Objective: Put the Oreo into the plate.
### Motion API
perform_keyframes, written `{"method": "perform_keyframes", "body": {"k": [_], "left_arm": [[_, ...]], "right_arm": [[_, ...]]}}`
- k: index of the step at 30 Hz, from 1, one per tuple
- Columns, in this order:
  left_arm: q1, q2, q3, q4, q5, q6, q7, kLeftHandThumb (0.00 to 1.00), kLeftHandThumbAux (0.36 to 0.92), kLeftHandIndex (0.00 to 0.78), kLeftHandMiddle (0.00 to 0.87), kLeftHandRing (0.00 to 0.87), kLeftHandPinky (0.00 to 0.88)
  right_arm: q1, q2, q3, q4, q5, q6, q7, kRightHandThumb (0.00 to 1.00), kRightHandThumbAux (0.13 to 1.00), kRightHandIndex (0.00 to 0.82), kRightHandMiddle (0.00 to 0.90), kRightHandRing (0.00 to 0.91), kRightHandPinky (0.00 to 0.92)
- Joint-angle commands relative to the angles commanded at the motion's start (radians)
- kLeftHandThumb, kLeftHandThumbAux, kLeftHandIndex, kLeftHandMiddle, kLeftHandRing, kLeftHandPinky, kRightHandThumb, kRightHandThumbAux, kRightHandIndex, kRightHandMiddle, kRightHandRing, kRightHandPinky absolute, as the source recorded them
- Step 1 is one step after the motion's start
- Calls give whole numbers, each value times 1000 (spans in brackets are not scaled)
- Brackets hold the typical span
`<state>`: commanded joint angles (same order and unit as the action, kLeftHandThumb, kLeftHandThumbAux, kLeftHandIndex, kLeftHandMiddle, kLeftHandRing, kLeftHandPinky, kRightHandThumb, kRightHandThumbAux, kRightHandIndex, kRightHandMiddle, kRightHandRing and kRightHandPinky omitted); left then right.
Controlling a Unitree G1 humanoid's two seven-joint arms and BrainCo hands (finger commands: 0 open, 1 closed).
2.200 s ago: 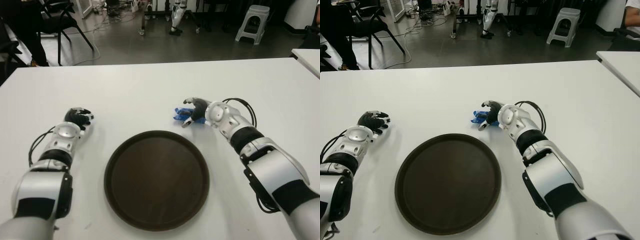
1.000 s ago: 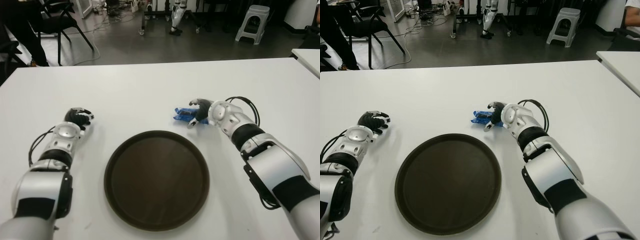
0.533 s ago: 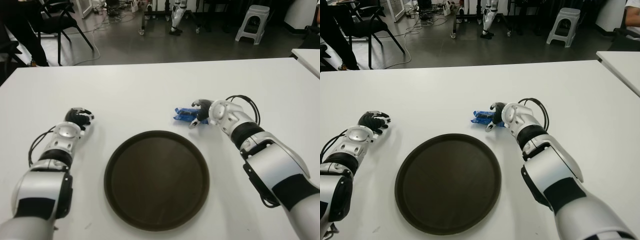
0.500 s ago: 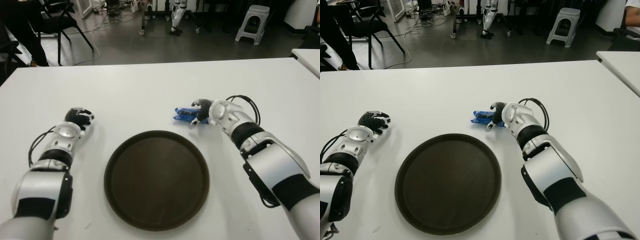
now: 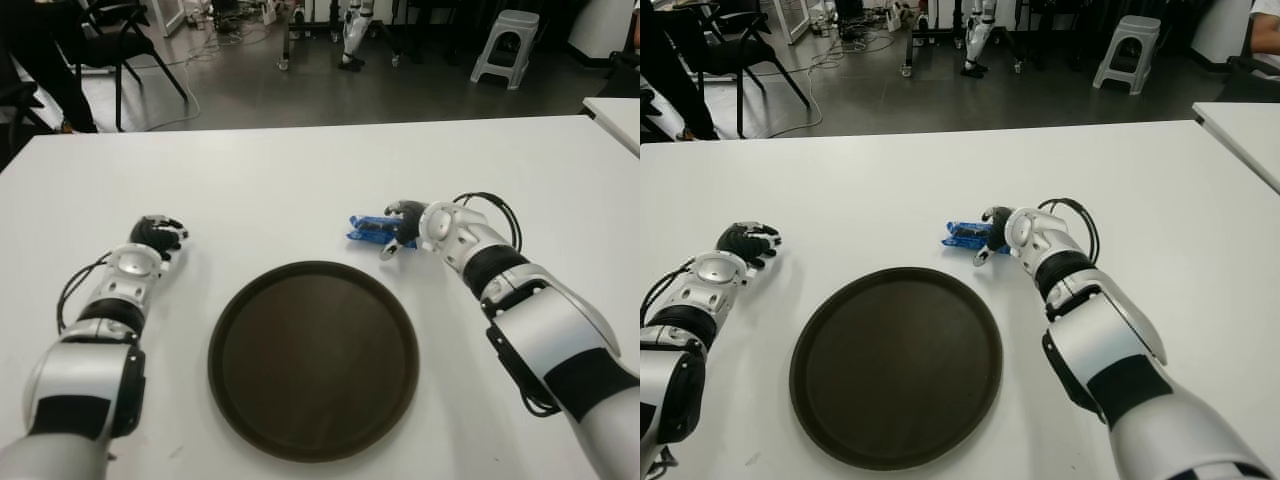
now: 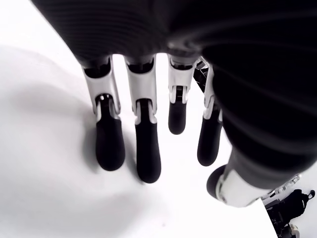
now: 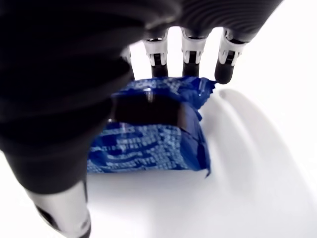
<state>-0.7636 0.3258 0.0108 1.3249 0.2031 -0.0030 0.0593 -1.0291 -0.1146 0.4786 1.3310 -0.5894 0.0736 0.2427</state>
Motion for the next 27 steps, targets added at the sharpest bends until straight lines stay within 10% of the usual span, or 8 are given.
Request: {"method": "perform_keyframes", "body": {"k": [27], "left_arm": [[3,-1,5,-1,-5,-10,-3,669,732,396,169,196,184]], "right_arm": [[7,5,-8,7,6,-30,-10,0,835,50,36,8,0]]}}
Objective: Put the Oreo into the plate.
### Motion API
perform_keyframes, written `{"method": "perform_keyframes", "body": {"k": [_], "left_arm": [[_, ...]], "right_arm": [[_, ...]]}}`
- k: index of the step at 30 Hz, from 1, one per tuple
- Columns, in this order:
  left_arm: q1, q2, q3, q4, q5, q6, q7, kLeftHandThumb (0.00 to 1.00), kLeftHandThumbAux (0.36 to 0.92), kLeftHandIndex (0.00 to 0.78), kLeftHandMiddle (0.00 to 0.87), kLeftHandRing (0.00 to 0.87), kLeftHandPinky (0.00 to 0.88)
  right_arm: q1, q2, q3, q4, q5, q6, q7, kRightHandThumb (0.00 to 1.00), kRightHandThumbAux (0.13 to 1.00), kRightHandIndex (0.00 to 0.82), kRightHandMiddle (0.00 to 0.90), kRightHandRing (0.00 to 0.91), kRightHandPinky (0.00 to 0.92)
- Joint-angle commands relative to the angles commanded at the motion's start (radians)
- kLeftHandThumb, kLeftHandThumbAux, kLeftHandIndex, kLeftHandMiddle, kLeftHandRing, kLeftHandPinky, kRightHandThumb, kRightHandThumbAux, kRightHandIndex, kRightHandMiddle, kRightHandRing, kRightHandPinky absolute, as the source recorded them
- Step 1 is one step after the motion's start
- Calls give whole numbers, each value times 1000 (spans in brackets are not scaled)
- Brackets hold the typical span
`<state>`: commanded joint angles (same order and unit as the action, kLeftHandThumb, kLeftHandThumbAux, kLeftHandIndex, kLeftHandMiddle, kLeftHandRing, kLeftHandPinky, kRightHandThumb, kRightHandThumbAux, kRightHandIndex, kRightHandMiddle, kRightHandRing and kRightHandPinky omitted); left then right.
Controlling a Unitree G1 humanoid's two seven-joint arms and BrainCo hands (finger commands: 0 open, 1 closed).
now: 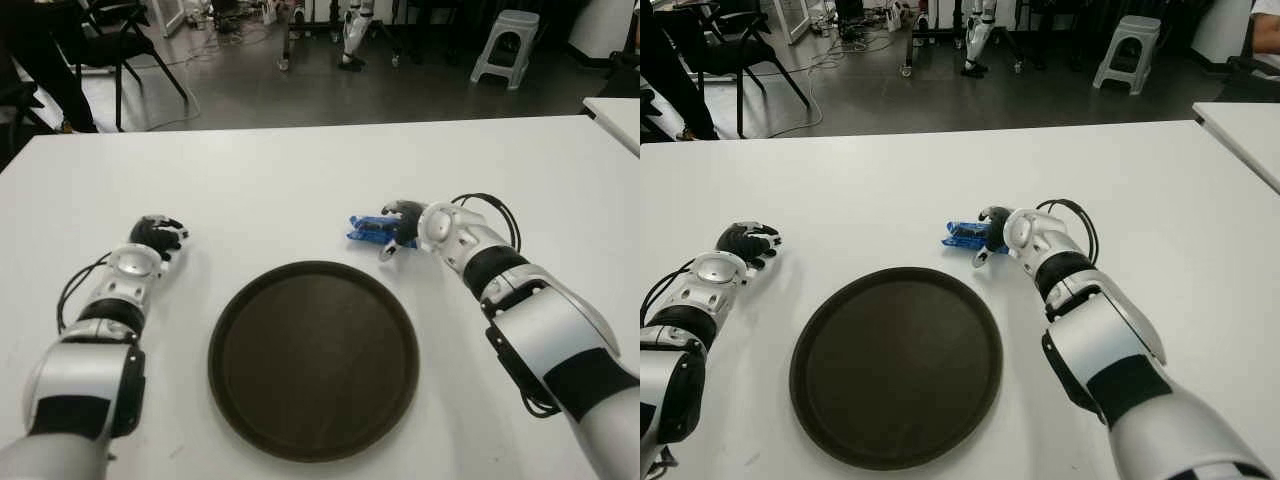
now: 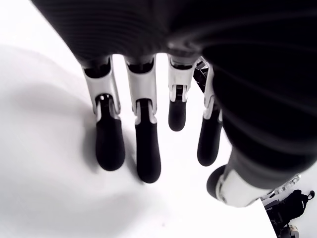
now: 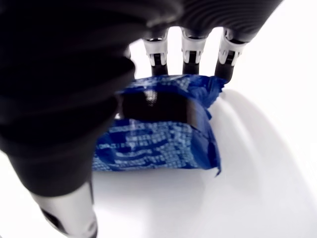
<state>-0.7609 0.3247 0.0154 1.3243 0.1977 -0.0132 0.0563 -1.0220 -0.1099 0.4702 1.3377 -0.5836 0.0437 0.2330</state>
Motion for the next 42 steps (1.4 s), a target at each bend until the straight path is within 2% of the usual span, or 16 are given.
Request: {"method": "perform_keyframes", "body": {"k": [14,28,42], "left_arm": [[-4,-1,-4,1,3,19,6,667,730,396,150,179,178],[0,1,4,2,-3,5,-3,669,733,396,139,173,173],[-1,2,-3,2,2,4,-9,667,733,396,156,180,174]], "right_arm": [[8,7,-30,-3,26,-28,-26,0,806,28,26,0,0],[12,13,-53,-6,41,-71,-55,0,755,26,30,3,0],[0,25,-61,-7,51,-62,-52,0,712,15,28,0,0]]}}
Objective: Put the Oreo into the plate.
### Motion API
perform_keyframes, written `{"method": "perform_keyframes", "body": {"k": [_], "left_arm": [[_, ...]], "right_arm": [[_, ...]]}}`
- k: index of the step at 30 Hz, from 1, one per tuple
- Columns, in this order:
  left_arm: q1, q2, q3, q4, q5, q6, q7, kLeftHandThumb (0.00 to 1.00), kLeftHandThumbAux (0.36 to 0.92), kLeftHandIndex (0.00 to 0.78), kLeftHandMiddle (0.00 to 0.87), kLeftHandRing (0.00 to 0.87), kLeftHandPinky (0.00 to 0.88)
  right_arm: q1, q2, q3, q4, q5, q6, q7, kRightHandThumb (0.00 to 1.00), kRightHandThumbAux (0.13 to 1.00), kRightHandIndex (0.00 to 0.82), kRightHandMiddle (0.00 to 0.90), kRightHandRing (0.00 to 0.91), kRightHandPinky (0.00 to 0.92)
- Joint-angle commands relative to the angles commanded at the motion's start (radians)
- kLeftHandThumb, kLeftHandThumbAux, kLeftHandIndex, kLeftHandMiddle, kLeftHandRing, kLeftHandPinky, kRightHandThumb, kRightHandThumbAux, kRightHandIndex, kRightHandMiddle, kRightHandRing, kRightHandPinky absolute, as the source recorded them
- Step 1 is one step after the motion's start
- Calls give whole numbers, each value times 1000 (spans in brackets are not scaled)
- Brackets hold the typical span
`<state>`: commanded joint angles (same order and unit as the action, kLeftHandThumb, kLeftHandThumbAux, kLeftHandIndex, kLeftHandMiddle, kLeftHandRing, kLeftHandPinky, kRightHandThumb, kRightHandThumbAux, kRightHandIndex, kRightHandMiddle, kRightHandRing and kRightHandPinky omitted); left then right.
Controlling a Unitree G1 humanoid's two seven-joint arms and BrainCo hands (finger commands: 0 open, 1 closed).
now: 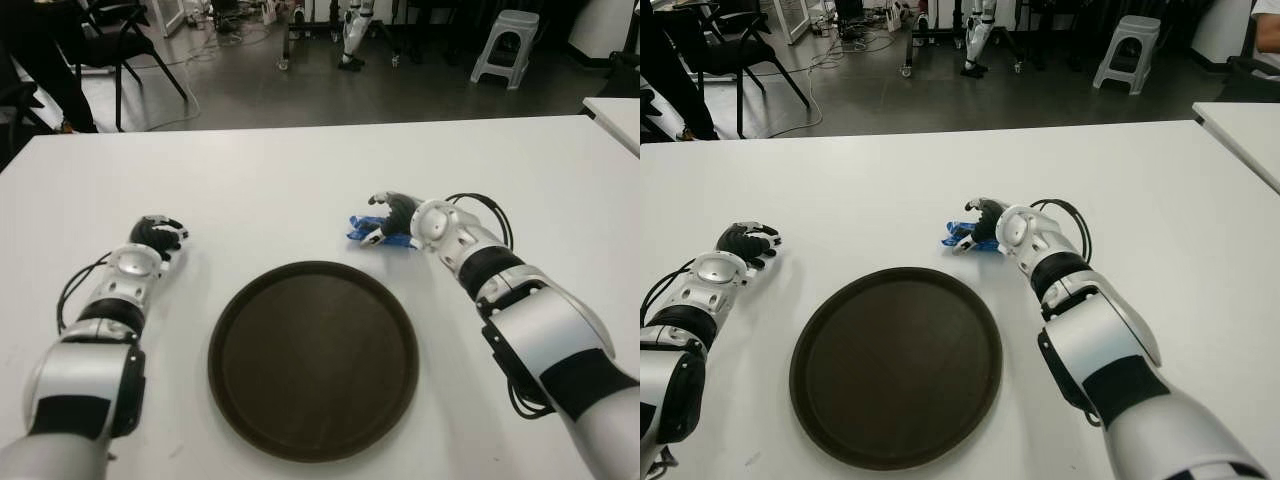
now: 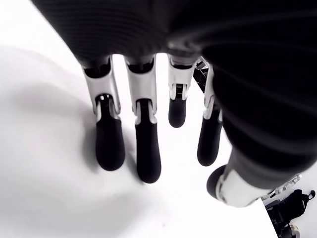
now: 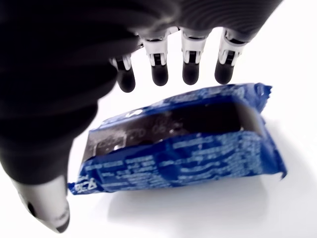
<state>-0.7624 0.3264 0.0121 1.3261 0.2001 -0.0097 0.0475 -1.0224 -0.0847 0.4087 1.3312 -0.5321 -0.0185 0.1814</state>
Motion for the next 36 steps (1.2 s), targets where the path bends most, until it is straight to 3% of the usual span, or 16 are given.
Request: {"method": "perform_keyframes", "body": {"k": [6,19,36], "left_arm": [[-2,-2,5,-1,-4,1,0,669,733,396,183,218,216],[-1,-4,8,-2,-7,-1,6,672,733,396,159,183,182],[-3,-2,-4,-1,4,4,6,668,734,396,147,173,178]], "right_arm": [[3,3,-3,-6,1,-13,-27,0,707,4,22,0,0],[11,1,-24,-7,15,-52,-63,0,691,0,3,0,0],[-3,5,25,10,-26,8,-32,0,718,0,16,0,0]]}}
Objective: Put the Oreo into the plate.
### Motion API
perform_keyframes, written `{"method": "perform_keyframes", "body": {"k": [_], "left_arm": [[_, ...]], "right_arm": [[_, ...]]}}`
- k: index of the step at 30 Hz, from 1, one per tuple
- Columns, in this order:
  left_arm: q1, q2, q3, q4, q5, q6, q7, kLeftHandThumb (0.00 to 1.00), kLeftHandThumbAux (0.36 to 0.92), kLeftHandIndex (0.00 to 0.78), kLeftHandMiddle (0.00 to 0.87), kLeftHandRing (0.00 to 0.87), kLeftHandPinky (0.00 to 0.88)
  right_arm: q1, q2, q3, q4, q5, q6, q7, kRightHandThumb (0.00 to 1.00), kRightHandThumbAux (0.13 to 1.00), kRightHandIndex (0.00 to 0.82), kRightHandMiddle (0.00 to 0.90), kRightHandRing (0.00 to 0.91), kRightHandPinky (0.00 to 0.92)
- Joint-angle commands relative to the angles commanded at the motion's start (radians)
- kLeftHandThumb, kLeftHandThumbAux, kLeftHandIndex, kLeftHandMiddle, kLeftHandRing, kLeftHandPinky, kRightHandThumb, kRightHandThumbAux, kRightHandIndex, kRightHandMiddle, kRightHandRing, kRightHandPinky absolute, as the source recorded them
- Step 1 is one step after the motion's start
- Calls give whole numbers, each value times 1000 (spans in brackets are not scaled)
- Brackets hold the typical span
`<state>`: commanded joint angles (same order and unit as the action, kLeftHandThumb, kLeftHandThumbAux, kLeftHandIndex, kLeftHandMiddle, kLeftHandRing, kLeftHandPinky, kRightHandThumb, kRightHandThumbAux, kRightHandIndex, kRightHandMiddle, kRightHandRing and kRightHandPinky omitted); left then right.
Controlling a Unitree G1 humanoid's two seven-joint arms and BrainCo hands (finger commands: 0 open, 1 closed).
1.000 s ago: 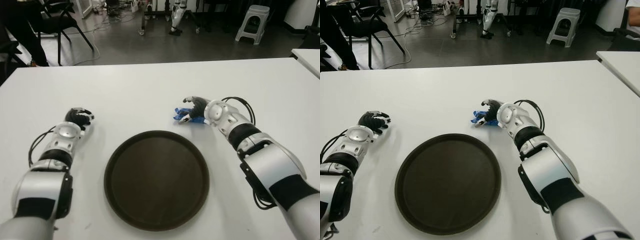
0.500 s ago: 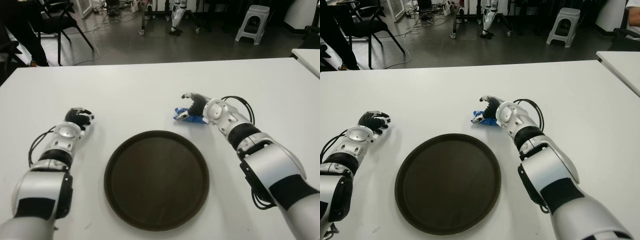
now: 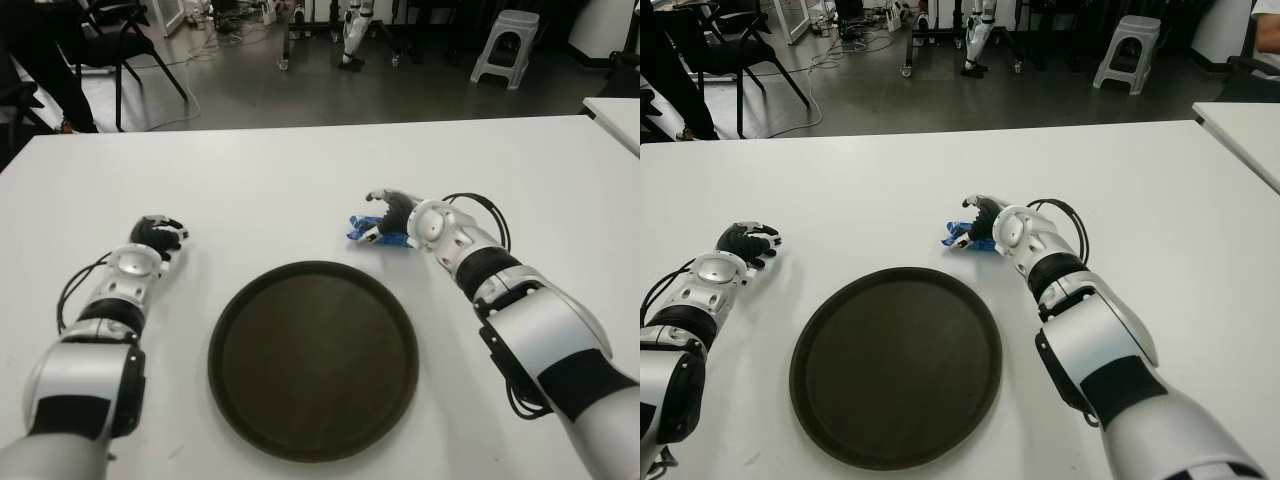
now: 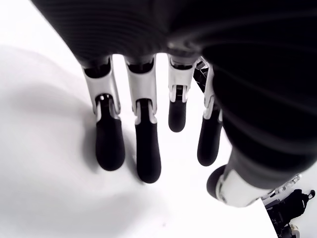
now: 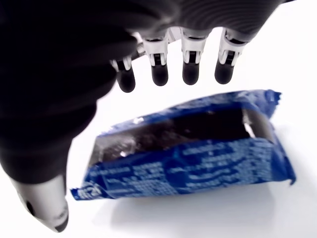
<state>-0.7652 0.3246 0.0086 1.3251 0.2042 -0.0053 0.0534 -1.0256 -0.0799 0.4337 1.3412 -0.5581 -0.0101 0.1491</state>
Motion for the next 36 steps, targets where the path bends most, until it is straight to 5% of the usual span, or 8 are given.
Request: {"method": "perform_keyframes", "body": {"k": [9,26,36], "left_arm": [[2,0,-1,-2,-1,-2,2,668,733,396,159,186,185],[6,-1,24,-3,-24,-9,-4,675,730,397,137,161,161],[9,-1,26,-2,-23,-16,-4,675,730,397,141,167,169]], "right_arm": [[13,-1,-31,-8,38,-1,12,0,718,11,29,0,0],[6,-2,50,19,-47,58,48,0,791,21,39,0,0],[19,-2,36,16,-43,55,18,0,766,39,40,4,0]]}}
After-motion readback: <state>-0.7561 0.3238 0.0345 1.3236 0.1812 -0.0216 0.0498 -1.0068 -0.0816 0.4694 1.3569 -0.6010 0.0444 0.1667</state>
